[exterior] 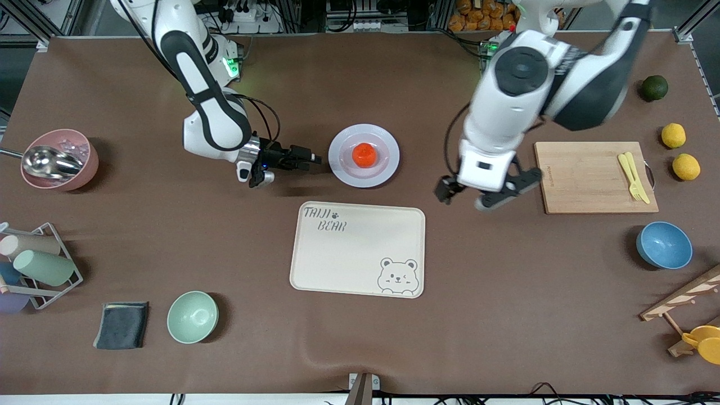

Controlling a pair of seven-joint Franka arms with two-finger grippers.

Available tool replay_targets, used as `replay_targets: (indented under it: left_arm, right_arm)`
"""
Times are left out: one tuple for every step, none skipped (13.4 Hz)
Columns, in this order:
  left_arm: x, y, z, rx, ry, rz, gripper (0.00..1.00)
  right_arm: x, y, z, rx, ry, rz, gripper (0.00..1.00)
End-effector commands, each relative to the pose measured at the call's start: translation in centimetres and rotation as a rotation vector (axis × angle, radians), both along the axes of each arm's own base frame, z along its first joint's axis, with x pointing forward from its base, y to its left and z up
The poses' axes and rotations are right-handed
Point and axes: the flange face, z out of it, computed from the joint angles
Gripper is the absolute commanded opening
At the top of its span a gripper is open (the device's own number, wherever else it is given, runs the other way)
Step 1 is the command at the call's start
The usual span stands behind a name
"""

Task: Place orange and plate with both arms
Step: 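Withdraw the left gripper while the right gripper reaches the plate rim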

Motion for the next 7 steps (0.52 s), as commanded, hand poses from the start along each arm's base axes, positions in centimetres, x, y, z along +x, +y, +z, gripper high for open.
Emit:
replay_targets:
  left_arm:
    - [0.6,1.6,2.4,0.028,-0.004,-0.032,1.0]
    - [1.2,3.3,3.8,0.024,-0.009,-0.023,1.0]
    - [1.4,4.2,4.7,0.02,-0.008,-0.049,1.0]
    - [1.2,4.5,5.4,0.033,-0.006,-0.112,1.0]
    - [1.6,6.4,5.7,0.047,0.001,-0.147,1.0]
    - [1.5,8.1,6.9,0.045,0.005,-0.193,1.0]
    - [1.7,11.0,8.1,0.012,0.006,-0.217,1.0]
  right_arm:
    - [-1.4,1.6,-2.1,-0.001,-0.024,-0.02,0.82]
    - [-1.7,1.8,-2.3,0.0,-0.028,-0.018,0.8]
    - [-1.7,1.8,-2.3,0.0,-0.028,-0.021,0.78]
    - [-1.9,1.8,-2.6,-0.002,-0.02,-0.021,0.76]
    - [-2.0,2.0,-2.8,0.0,-0.016,-0.031,0.75]
    - [-2.4,2.4,-2.9,0.001,-0.013,-0.028,0.72]
    - [-2.7,2.8,-2.9,0.005,-0.009,-0.035,0.72]
